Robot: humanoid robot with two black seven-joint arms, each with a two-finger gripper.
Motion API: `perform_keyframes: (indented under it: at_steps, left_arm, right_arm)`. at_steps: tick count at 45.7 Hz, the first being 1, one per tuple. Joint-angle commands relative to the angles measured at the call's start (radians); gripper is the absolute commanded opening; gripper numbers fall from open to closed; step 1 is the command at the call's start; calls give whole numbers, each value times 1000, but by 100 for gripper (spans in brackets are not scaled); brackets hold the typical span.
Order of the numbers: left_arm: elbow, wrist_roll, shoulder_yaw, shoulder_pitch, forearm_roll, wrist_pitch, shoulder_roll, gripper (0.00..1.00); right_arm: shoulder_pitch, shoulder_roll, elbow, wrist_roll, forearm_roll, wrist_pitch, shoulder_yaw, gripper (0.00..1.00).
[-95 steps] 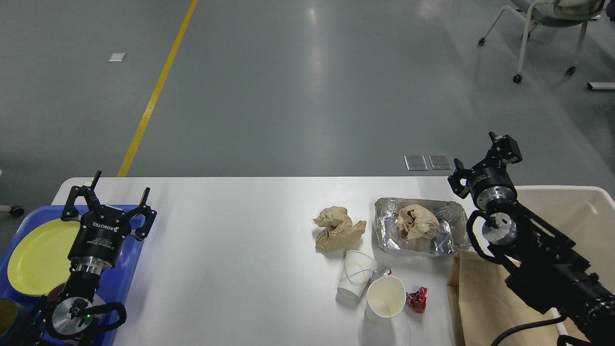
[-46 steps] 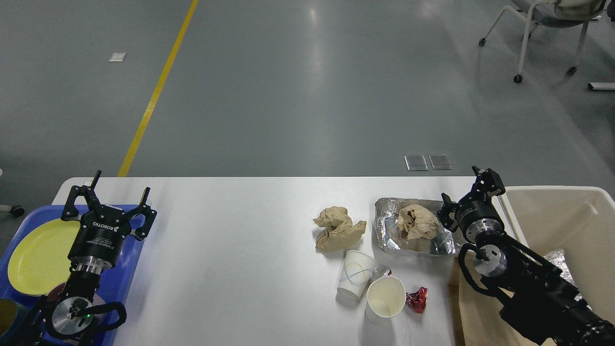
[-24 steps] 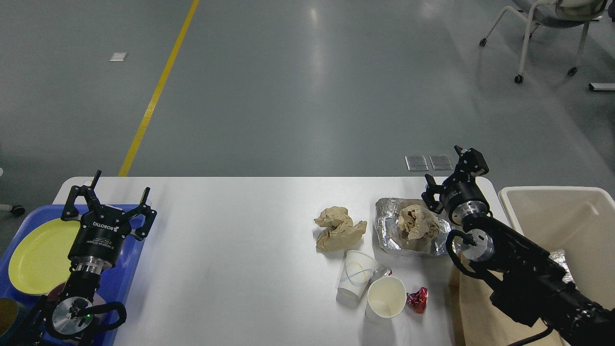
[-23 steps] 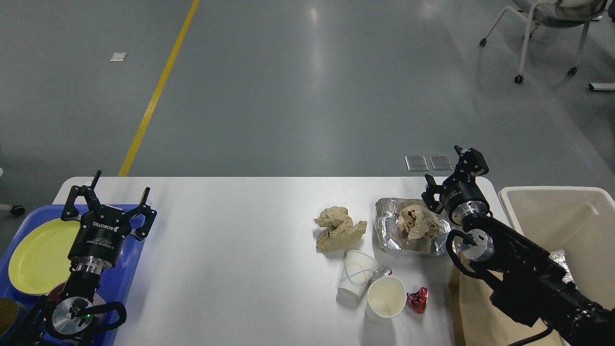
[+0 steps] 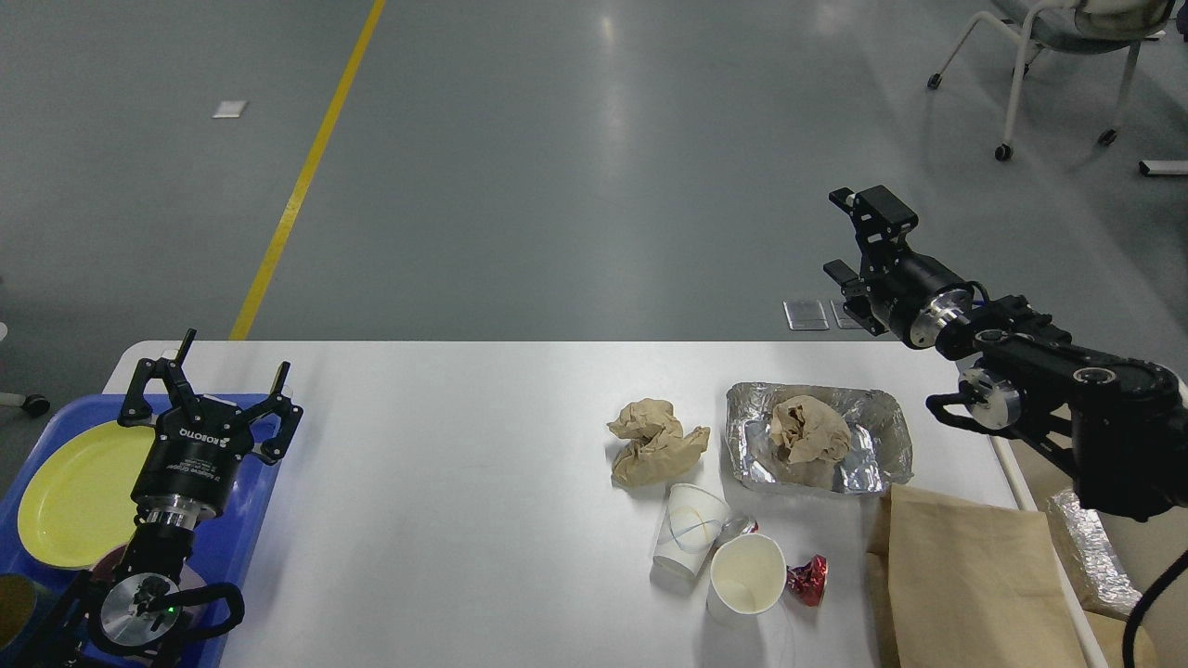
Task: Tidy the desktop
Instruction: 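Raise the right gripper and swing it toward the bin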
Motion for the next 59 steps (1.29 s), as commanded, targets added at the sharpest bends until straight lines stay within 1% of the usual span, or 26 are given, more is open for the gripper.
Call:
perform_keyframes:
  at_steps: [1, 5, 10, 14, 17, 19, 21, 23, 24, 26, 29, 31, 32, 33, 34, 37, 45, 53, 59]
  left_arm:
    - [0, 0, 0, 0, 0, 0, 0, 96]
    - [0, 0, 0, 0, 0, 0, 0, 96]
    - [0, 0, 0, 0, 0, 0, 0, 96]
    - [0, 0, 0, 0, 0, 0, 0, 96]
    - [0, 0, 1, 0, 0, 0, 0, 96]
    - [0, 0, 0, 0, 0, 0, 0, 96]
    - [0, 0, 0, 0, 0, 0, 0, 96]
    - [0, 0, 0, 0, 0, 0, 0, 96]
    - [0, 0, 0, 0, 0, 0, 0, 96]
    - [0, -2, 0, 0, 0, 0, 0, 96]
    - [0, -2, 0, 0, 0, 0, 0, 96]
    - [0, -2, 0, 0, 0, 0, 0, 96]
    - [0, -2, 0, 0, 0, 0, 0, 96]
    - [0, -2, 0, 0, 0, 0, 0, 96]
    - [0, -2, 0, 0, 0, 0, 0, 96]
    - [0, -2, 0, 0, 0, 0, 0, 96]
    - [0, 0, 0, -2, 0, 0, 0, 96]
    - [0, 1, 0, -2, 0, 0, 0, 96]
    - [0, 1, 0, 0, 0, 0, 0, 96]
  right_arm:
    - [237, 3, 4, -1, 38, 116, -401, 100]
    - [398, 18, 60, -1, 110, 252, -616, 100]
    - [630, 33, 134, -3, 152, 485, -811, 100]
    - [808, 93, 172, -5, 152, 662, -966, 100]
    - [929, 148, 227, -9, 152, 749, -1069, 100]
    - [1000, 196, 264, -14, 152, 783, -1132, 100]
    - [1056, 236, 310, -27, 150, 796, -1173, 100]
    - [1104, 262, 359, -73, 150, 796, -1201, 100]
    - [1127, 268, 382, -110, 150, 796, -1206, 100]
    - [1173, 273, 444, -216, 156, 790, -1204, 100]
    - [1251, 276, 549, -400, 165, 773, -1201, 100]
    - [1308, 276, 612, -501, 175, 762, -1192, 100]
    - [1333, 276, 640, -535, 184, 762, -1189, 100]
    - [1360, 274, 666, -558, 196, 762, -1187, 100]
    - [1397, 270, 701, -569, 214, 762, -1192, 100]
    - [1442, 268, 754, -572, 233, 763, -1207, 100]
    - [1469, 263, 826, -571, 236, 770, -1258, 100]
    - [1483, 256, 826, -566, 234, 780, -1289, 100]
    - [1468, 222, 811, -566, 231, 780, -1362, 100]
